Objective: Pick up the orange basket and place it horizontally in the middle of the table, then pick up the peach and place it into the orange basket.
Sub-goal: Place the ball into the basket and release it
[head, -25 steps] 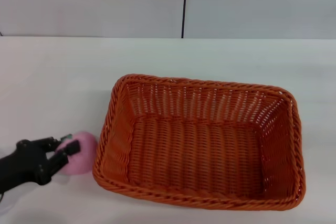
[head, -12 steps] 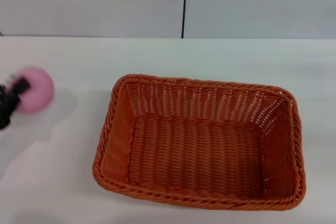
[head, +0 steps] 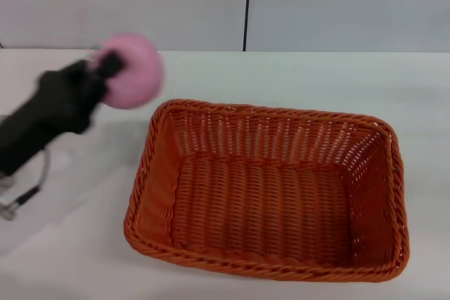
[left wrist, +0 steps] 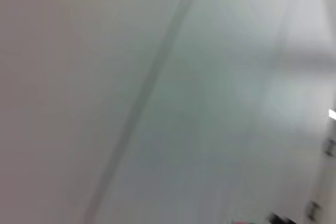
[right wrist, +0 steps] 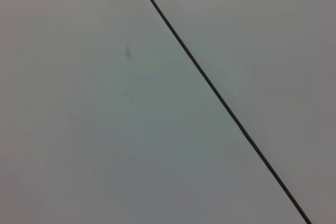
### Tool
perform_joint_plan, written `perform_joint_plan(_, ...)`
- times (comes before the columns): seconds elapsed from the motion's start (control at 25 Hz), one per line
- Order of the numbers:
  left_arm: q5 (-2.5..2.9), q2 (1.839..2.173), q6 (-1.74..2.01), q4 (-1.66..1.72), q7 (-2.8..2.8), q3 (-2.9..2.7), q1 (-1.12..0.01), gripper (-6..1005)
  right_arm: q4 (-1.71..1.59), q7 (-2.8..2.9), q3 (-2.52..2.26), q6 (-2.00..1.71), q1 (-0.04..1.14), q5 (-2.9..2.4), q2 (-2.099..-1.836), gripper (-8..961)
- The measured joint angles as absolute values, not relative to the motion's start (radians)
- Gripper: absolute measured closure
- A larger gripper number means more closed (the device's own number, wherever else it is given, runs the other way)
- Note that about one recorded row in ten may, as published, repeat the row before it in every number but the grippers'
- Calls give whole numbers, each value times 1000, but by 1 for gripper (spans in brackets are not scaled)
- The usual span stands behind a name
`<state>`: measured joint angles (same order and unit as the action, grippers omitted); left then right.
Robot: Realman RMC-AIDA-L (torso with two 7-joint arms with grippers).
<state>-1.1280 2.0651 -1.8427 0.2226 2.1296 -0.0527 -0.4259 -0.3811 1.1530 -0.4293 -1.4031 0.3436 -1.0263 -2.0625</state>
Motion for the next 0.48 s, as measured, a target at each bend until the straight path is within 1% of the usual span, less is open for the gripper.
perform_joint_plan(0.2,-1125,2071,-1801,189,2208,-203,-483,867,-378,1152,-430,-1405,334,-1026,-2064,397)
perform_joint_plan(0.44,-1126,2072,-1765,168,2218,-243,-491,817,-374,1153,-430,-1411,321,-1026,-2067,398)
perform_joint_plan(0.48,-1128,2072,-1765,167,2218,-242,-489,779,-374,1154,-430,-1411,319,-1026,-2068,398)
